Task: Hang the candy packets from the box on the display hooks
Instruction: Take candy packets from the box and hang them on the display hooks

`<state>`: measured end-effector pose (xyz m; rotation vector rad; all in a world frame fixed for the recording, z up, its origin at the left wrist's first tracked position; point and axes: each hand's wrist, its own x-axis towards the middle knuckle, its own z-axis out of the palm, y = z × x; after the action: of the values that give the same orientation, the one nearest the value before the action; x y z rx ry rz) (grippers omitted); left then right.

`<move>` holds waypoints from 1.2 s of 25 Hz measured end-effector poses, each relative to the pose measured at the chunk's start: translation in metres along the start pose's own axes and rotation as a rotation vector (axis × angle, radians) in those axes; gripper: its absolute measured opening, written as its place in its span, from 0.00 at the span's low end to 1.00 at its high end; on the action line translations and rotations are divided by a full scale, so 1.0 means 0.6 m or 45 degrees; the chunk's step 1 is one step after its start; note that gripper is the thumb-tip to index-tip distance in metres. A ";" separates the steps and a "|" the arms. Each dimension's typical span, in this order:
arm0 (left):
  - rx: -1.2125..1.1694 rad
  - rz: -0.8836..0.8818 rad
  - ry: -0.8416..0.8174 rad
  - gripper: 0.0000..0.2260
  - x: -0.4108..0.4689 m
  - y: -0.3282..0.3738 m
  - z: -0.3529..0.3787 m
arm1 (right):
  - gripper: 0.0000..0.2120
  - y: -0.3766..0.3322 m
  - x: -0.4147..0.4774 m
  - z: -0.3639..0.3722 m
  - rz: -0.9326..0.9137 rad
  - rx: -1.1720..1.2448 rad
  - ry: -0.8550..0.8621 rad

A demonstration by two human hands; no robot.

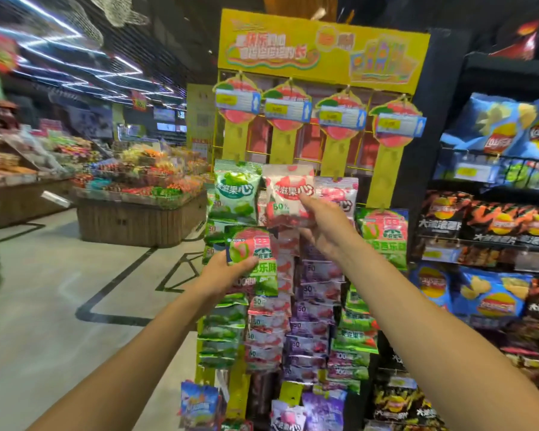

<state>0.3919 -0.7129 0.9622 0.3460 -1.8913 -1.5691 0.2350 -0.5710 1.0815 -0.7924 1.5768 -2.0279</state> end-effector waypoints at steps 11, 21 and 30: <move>-0.019 -0.013 -0.073 0.14 -0.015 -0.006 -0.037 | 0.07 0.007 0.061 0.056 -0.078 0.013 0.161; -0.051 -0.051 -0.164 0.07 -0.019 -0.020 -0.031 | 0.05 0.047 0.060 0.051 -0.062 0.015 0.152; -0.080 -0.047 -0.196 0.11 -0.029 -0.017 -0.027 | 0.08 0.061 0.017 0.032 0.039 0.151 0.099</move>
<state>0.4131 -0.7177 0.9483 0.2404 -1.9551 -1.7190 0.2406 -0.6001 1.0511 -0.6494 1.4844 -2.1311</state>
